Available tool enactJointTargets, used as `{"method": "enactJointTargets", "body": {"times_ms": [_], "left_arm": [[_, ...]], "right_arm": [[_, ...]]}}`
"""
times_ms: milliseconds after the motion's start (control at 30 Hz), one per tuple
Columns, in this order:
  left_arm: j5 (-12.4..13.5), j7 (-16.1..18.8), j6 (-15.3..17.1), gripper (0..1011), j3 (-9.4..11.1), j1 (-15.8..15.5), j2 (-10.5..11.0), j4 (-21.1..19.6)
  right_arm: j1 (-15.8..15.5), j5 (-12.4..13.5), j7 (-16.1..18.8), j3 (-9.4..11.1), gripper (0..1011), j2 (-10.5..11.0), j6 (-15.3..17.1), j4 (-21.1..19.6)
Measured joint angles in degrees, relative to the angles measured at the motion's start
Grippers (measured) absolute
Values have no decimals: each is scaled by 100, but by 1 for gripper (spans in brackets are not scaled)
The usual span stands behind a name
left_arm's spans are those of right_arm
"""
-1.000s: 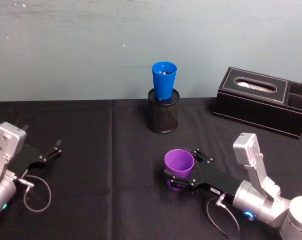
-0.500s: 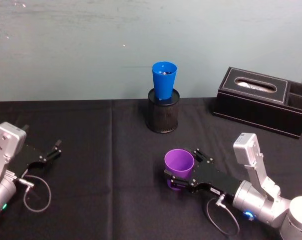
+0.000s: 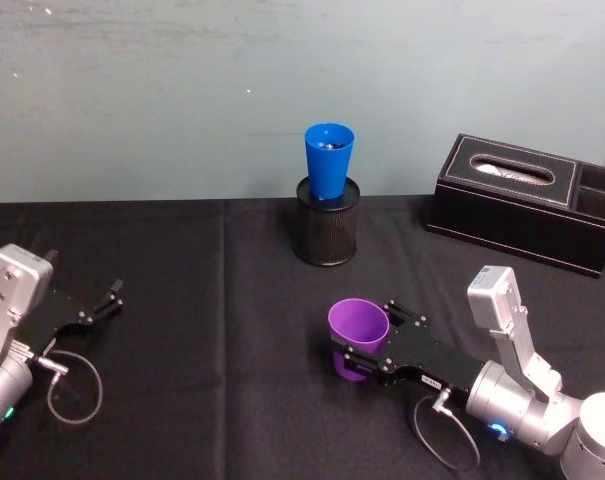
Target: Pick up one cup with a gripper and tap it against the other cup.
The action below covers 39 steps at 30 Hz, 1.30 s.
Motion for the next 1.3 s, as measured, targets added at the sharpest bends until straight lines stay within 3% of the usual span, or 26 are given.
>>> {"method": "enactJointTargets", "body": {"times_ms": [900,1033,1300], "left_arm": [[0,0,0,1000,0,0,0,0],[0,0,0,1000,0,0,0,0],[0,0,0,1000,0,0,0,0]], "right_arm": [[-1,-1,-1,0,715,4,2,-8],[-70,31,63,13,715,99,58,-279],[-159,267,58,149,715,405,523,-1079]]}}
